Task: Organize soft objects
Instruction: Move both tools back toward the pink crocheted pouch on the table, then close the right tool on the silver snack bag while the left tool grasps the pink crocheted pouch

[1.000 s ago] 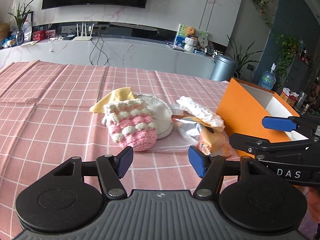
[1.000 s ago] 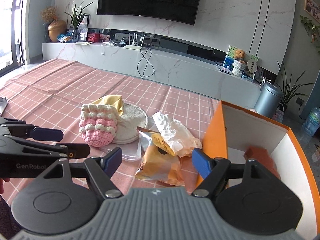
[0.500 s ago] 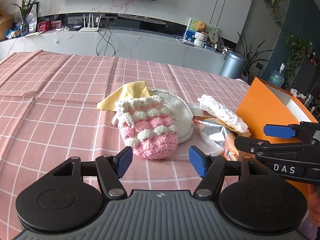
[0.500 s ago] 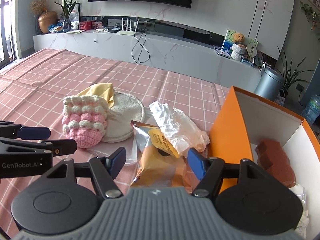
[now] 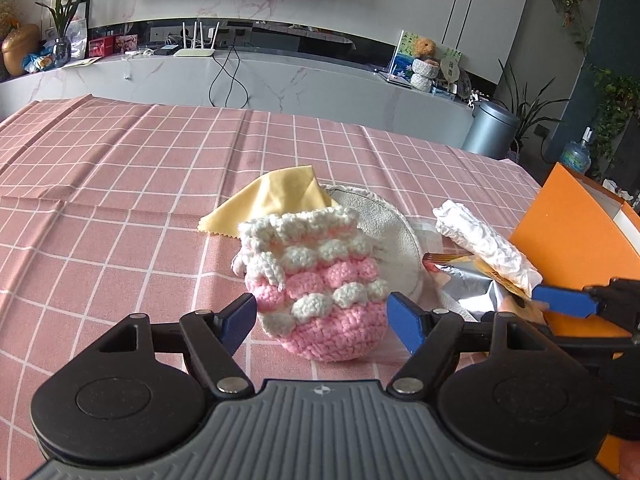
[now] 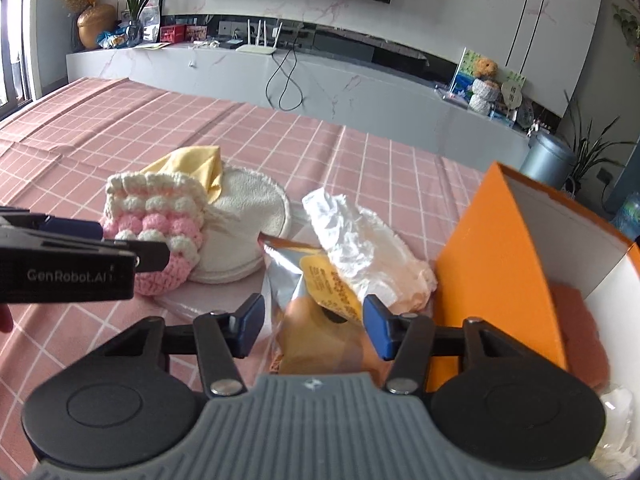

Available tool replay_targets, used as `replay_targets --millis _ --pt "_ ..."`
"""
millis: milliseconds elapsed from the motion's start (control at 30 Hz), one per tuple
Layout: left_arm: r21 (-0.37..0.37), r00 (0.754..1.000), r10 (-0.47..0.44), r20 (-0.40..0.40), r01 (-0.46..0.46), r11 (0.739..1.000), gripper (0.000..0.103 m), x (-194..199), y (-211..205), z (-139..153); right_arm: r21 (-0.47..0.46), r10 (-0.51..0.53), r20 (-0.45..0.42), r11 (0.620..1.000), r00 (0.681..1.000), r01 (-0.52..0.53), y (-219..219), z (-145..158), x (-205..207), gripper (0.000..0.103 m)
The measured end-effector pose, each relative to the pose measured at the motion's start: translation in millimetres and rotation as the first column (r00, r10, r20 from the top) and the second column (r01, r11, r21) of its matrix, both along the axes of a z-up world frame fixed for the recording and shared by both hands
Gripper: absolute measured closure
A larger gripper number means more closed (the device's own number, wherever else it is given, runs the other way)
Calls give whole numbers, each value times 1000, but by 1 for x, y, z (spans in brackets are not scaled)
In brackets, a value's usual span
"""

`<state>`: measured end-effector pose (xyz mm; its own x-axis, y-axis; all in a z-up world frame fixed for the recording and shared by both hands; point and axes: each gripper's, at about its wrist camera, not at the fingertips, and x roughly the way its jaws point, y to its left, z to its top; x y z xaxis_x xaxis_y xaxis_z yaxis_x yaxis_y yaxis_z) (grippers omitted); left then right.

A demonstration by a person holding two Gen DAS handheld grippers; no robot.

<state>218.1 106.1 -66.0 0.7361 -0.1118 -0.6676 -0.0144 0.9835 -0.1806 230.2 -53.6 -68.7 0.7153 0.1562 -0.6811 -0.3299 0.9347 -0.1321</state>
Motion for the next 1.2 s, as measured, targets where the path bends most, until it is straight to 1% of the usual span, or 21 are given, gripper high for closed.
replay_targets --millis 33,100,200,267,367,500,567,600,633,667,733,833,1000,1200 --pt "3 1000 1 1 -1 1000 16 1 0 -1 5 1 -13 1000 1000 -1 0 -3 1 56" --pt "3 1000 4 6 -4 1000 16 1 1 -1 0 6 -29 1000 1000 -6 1 -9 3 58" --pt "7 1000 6 8 -6 1000 15 3 0 -3 -18 12 -20 1000 1000 -12 3 -14 2 64" --pt "15 1000 9 2 -9 1000 15 5 0 -5 -21 13 -23 1000 1000 -13 3 -17 2 64" --pt "-7 1000 13 -7 -13 1000 15 9 0 -7 -27 14 -19 1000 1000 -14 4 -19 1 64" --pt "2 1000 13 -5 -13 1000 13 12 -2 -9 -15 5 -26 1000 1000 -5 5 -20 3 64" --pt "1 1000 16 -3 -16 1000 14 12 -3 -9 -5 0 -31 1000 1000 -1 3 -21 3 67" --pt "3 1000 16 -1 -16 1000 21 12 -4 -9 4 -5 -34 1000 999 5 2 -20 3 68" --pt "9 1000 16 1 -16 1000 32 11 -4 -9 14 -11 -36 1000 999 12 0 -19 3 71" --pt "14 1000 15 4 -15 1000 34 10 -5 -8 18 -15 -37 1000 999 16 -1 -19 3 72" --pt "16 1000 21 9 -21 1000 43 7 -5 -6 36 -24 -42 999 999 26 -5 -17 4 74" --pt "18 999 39 17 -39 999 53 1 -5 -3 47 -26 -48 999 999 28 -8 -15 4 78" --pt "10 999 33 40 -33 999 57 -12 -5 7 39 -10 -44 999 999 12 -8 -11 -5 83" --pt "24 998 12 61 -13 1000 57 -31 -10 21 49 4 -49 999 999 -1 -12 -3 -17 86"
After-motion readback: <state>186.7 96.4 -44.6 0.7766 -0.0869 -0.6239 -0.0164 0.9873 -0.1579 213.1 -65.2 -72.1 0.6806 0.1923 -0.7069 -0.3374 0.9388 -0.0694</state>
